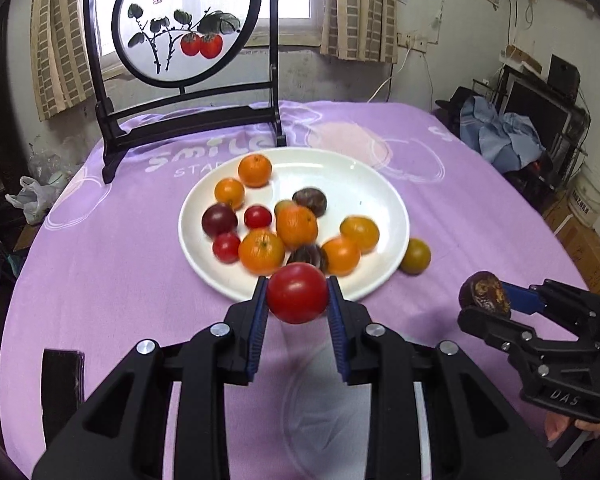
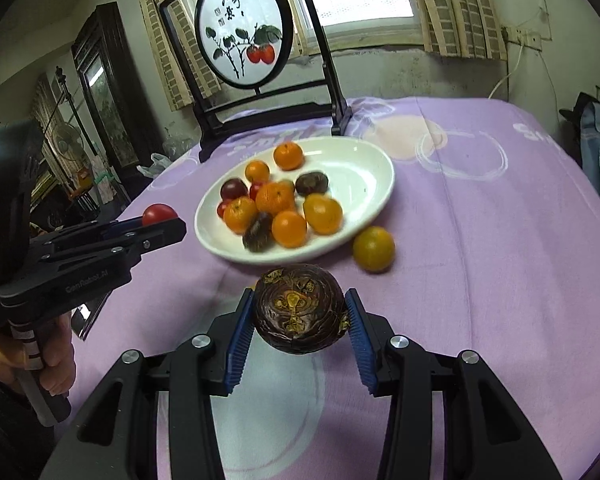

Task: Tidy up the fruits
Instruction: 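Lower the dark brown fruit and red tomato onto the plate and open both tools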

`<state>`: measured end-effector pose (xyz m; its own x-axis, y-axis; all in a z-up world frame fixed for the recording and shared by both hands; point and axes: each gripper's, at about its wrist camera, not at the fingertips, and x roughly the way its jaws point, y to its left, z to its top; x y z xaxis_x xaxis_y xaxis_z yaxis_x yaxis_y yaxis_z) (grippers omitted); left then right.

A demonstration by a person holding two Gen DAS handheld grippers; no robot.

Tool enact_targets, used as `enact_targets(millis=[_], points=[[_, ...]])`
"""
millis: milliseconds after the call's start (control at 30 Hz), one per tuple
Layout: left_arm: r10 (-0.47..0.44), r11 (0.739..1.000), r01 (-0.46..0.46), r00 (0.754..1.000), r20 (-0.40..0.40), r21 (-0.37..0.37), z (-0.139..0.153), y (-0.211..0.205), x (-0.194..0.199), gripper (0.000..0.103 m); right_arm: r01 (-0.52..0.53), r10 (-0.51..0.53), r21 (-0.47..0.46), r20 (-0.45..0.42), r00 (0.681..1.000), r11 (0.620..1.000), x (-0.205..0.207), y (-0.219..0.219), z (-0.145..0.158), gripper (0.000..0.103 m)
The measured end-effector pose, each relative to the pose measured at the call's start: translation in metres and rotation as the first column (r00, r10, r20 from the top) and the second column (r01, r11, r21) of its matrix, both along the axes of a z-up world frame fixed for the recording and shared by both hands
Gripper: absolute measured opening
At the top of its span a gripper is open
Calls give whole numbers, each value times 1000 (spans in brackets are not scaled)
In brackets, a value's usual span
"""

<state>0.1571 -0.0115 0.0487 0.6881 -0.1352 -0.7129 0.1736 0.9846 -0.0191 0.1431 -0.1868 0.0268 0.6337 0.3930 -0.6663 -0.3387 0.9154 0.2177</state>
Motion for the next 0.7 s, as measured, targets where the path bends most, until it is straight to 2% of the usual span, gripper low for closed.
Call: enact_targets(millis=[100, 200, 367, 633, 667, 700], points=[[21, 999, -21, 1000, -5, -26, 3, 3, 23, 28, -9, 10, -39, 38, 999, 999, 18, 10, 9, 46], [62, 998, -63, 998, -23, -21, -3, 6, 49, 28, -26, 30, -75, 57, 998, 997, 40, 24, 11, 46], [100, 995, -101, 993, -67, -3, -18, 14, 86, 28, -40, 46, -127, 40, 998, 991, 72, 46, 0, 46], [139, 990, -142, 984, -116, -16, -41, 24, 125, 29, -52, 56, -180, 12, 998, 982, 112, 69, -20, 46], [146, 989, -149, 982, -120, -18, -44, 25, 129, 30, -49, 52, -187, 13, 999, 981, 116, 71, -22, 48], [158, 987, -162, 979, -127, -18, -45, 25, 133, 42, -45, 50, -203, 16, 999, 978, 120, 73, -24, 51]])
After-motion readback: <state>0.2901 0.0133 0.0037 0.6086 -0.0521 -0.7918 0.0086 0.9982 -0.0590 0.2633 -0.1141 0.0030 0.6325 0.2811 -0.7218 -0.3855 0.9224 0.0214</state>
